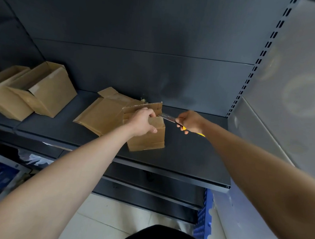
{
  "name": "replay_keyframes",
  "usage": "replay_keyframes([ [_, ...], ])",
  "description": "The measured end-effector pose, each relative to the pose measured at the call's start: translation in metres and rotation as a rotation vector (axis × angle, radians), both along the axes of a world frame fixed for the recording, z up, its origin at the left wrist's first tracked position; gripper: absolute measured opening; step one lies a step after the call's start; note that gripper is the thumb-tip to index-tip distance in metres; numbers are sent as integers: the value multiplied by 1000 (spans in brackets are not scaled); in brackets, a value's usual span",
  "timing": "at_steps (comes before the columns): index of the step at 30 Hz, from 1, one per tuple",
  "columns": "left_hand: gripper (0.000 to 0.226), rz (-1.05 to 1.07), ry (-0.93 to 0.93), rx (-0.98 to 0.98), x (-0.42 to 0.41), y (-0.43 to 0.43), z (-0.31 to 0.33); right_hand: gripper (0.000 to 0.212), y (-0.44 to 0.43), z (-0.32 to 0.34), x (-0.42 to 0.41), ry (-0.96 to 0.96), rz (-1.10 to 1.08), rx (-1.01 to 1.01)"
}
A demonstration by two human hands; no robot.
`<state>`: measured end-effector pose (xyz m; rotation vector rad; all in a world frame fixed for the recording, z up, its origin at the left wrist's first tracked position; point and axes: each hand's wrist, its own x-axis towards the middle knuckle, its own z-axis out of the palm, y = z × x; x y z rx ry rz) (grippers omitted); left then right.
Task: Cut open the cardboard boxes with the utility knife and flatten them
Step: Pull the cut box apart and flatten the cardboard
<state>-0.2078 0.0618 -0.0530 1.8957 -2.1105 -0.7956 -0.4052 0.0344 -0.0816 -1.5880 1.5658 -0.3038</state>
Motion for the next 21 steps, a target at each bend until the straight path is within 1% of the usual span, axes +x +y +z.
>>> replay_keyframes([
  [2,40,-5,13,1,2,0,-1,28,-3,4,6,73,14,-2],
  [5,39,-10,35,0,3,0,-2,14,-10,11,13,133,-11,-29],
  [6,40,-9,32,-4,3,0,-2,13,-11,13,14,148,-3,-19],
  [8,43,2,18,-6,2,1,-2,20,-11,17,14,201,33,16],
  [11,44,2,5,6,1,1,0,34,-10,18,4,242,85,13],
  [14,43,2,30,18,2,0,1,37,-9,18,-2,265,128,31],
  [17,41,-28,23,43,3,-5,0,43,-5,14,-7,245,148,55],
  [19,39,-49,15,66,4,-10,-1,46,-2,12,-9,189,107,71],
  [21,38,-64,-2,101,5,-13,-1,43,-4,0,-15,137,-11,54],
])
